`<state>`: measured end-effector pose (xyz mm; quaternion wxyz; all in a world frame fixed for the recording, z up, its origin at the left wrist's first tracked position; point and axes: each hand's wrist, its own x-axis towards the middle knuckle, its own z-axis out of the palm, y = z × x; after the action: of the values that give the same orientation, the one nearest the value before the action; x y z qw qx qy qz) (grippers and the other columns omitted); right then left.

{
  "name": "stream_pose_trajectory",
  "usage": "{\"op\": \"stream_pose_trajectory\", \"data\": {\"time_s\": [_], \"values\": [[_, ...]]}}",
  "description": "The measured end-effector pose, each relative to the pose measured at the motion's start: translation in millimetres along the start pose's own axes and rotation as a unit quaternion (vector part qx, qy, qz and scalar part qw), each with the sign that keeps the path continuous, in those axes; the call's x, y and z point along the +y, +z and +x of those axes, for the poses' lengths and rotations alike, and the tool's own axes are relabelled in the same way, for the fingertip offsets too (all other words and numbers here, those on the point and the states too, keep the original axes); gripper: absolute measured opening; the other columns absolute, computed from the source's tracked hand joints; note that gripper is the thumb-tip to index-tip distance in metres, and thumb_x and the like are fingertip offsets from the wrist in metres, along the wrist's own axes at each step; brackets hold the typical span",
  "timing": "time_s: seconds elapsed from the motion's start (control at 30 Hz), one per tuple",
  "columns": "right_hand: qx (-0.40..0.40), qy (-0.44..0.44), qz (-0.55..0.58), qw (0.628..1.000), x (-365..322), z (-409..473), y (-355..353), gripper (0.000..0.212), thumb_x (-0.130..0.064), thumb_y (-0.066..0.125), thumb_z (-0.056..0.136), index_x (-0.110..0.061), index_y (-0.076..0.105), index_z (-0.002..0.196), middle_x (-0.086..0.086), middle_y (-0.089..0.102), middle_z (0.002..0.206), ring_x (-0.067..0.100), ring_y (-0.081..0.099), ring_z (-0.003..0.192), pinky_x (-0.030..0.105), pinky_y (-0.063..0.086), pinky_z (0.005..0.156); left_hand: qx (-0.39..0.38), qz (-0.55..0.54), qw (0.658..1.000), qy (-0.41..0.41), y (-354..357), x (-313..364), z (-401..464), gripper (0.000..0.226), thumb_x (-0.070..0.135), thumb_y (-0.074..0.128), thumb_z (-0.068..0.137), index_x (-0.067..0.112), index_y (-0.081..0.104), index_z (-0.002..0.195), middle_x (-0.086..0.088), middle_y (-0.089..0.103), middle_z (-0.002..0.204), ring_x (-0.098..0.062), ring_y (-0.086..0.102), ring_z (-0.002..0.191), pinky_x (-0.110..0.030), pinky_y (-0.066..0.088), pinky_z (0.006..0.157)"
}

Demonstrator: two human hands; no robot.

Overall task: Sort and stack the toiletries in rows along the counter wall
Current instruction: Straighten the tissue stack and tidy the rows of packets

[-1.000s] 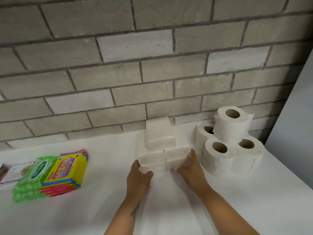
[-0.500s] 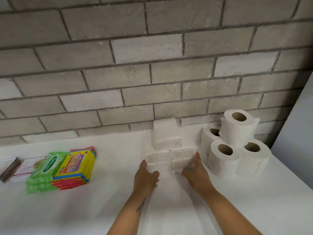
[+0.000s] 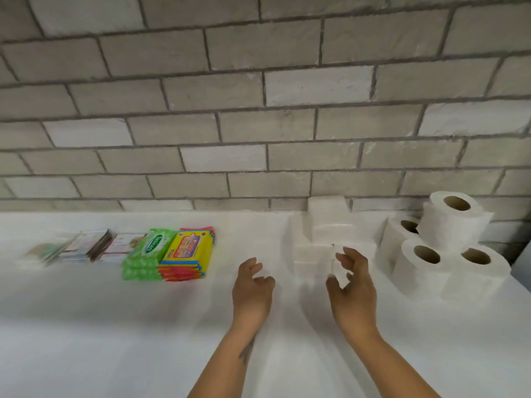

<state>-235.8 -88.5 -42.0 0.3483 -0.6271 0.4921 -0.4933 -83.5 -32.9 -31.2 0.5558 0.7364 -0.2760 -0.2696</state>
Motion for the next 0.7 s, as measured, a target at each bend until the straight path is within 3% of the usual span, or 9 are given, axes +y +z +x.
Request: {"op": "stream_pose_trajectory", "data": {"time_s": [0.3, 0.4, 0.5, 0.6, 0.63, 0.7], "values": [[-0.113, 0.046, 0.011, 0.993, -34, -38, 88, 0.053, -0.003, 0.062, 0.081, -0.022, 0.042, 0.126, -0.006, 0.055, 0.116, 0.014, 0.053, 0.104, 0.025, 0.041, 0.084, 0.102, -0.013, 0.995, -0.013, -99, -24, 23, 0.036, 0.0, 0.059, 0.081, 0.005, 0.055, 0.117, -0.007, 0.058, 0.116, -0.025, 0.056, 0.108, -0.026, 0.038, 0.084], [-0.129, 0.071, 0.012, 0.989, -46, -48, 127, 0.052, -0.005, 0.064, 0.08, -0.02, 0.044, 0.126, -0.004, 0.055, 0.119, 0.015, 0.054, 0.103, 0.026, 0.042, 0.085, 0.106, -0.012, 0.994, 0.005, -132, -29, 40, 0.03, 0.006, 0.059, 0.077, 0.006, 0.059, 0.107, -0.013, 0.061, 0.108, -0.03, 0.059, 0.102, -0.035, 0.044, 0.086], [-0.137, 0.094, 0.014, 0.986, -56, -57, 163, 0.051, -0.008, 0.066, 0.081, -0.018, 0.044, 0.126, -0.001, 0.055, 0.121, 0.017, 0.054, 0.104, 0.026, 0.041, 0.085, 0.078, 0.002, 0.997, -0.002, -157, -38, 59, 0.04, 0.029, 0.053, 0.064, 0.02, 0.062, 0.102, -0.008, 0.064, 0.101, -0.032, 0.061, 0.095, -0.047, 0.052, 0.085], [-0.142, 0.117, 0.02, 0.983, -62, -64, 192, 0.049, -0.012, 0.066, 0.083, -0.017, 0.044, 0.127, 0.0, 0.054, 0.121, 0.018, 0.053, 0.107, 0.026, 0.04, 0.086, 0.055, -0.037, 0.998, -0.017, -176, -41, 67, 0.023, 0.009, 0.056, 0.077, 0.028, 0.06, 0.09, 0.003, 0.06, 0.095, -0.013, 0.059, 0.075, -0.049, 0.056, 0.079], [-0.145, 0.127, 0.019, 0.981, -64, -66, 200, 0.048, -0.014, 0.065, 0.085, -0.017, 0.044, 0.128, 0.0, 0.053, 0.121, 0.018, 0.052, 0.108, 0.026, 0.039, 0.085, 0.046, -0.052, 0.997, -0.023, -182, -44, 67, 0.026, 0.005, 0.056, 0.08, 0.026, 0.058, 0.094, 0.002, 0.056, 0.099, -0.01, 0.057, 0.072, -0.044, 0.057, 0.074], [-0.151, 0.147, 0.02, 0.977, -68, -68, 214, 0.048, -0.018, 0.064, 0.087, -0.017, 0.043, 0.13, 0.0, 0.052, 0.123, 0.017, 0.051, 0.11, 0.024, 0.036, 0.083, 0.019, -0.077, 0.995, -0.055, -189, -53, 72, 0.043, 0.003, 0.054, 0.083, 0.02, 0.051, 0.122, 0.001, 0.048, 0.116, -0.011, 0.055, 0.078, -0.031, 0.054, 0.06]]}}
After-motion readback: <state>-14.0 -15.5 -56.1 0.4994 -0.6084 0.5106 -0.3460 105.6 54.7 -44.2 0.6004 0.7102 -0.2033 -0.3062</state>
